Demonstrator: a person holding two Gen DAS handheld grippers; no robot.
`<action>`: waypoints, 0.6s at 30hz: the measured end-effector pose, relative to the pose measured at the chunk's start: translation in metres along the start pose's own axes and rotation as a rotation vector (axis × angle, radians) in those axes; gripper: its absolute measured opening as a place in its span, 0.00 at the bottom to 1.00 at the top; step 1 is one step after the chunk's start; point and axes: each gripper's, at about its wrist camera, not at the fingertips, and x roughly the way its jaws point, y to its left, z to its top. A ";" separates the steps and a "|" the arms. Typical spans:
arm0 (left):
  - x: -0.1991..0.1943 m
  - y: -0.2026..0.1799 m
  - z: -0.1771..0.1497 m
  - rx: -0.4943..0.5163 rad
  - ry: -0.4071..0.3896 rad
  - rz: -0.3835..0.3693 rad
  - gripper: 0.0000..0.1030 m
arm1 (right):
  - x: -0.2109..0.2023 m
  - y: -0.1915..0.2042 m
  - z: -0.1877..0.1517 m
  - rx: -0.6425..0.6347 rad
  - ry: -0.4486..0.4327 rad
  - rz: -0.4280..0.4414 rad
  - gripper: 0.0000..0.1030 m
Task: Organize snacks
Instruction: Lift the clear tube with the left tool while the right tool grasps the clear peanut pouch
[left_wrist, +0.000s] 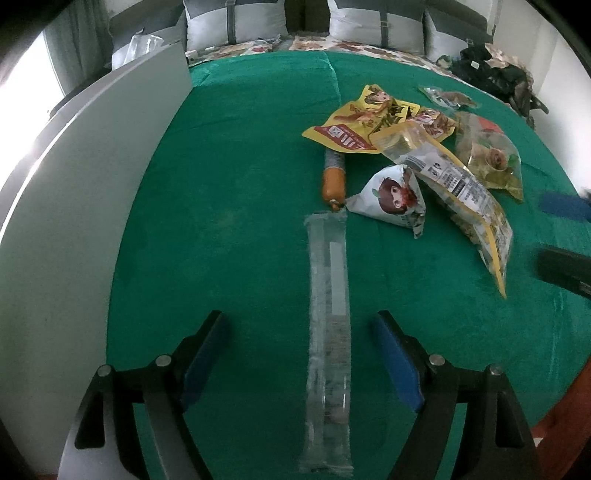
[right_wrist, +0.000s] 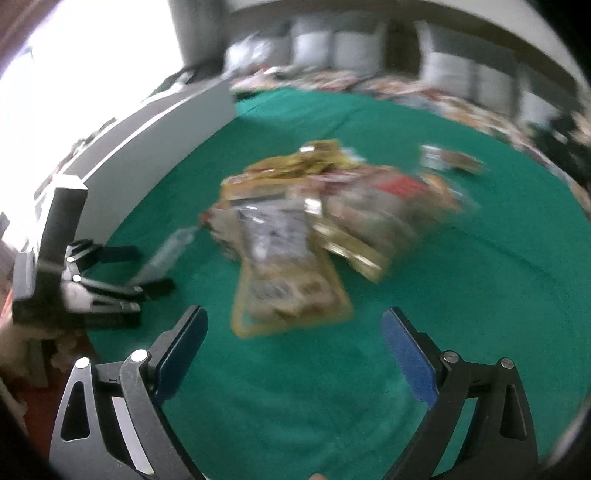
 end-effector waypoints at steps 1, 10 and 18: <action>0.000 0.000 0.000 0.001 -0.001 -0.001 0.78 | 0.013 0.002 0.009 -0.017 0.034 -0.001 0.94; -0.002 0.008 0.000 -0.009 0.007 -0.014 0.77 | 0.080 -0.004 0.036 0.045 0.195 -0.041 0.92; -0.008 0.010 0.002 -0.016 -0.005 -0.079 0.30 | 0.051 -0.004 0.012 0.087 0.251 0.016 0.59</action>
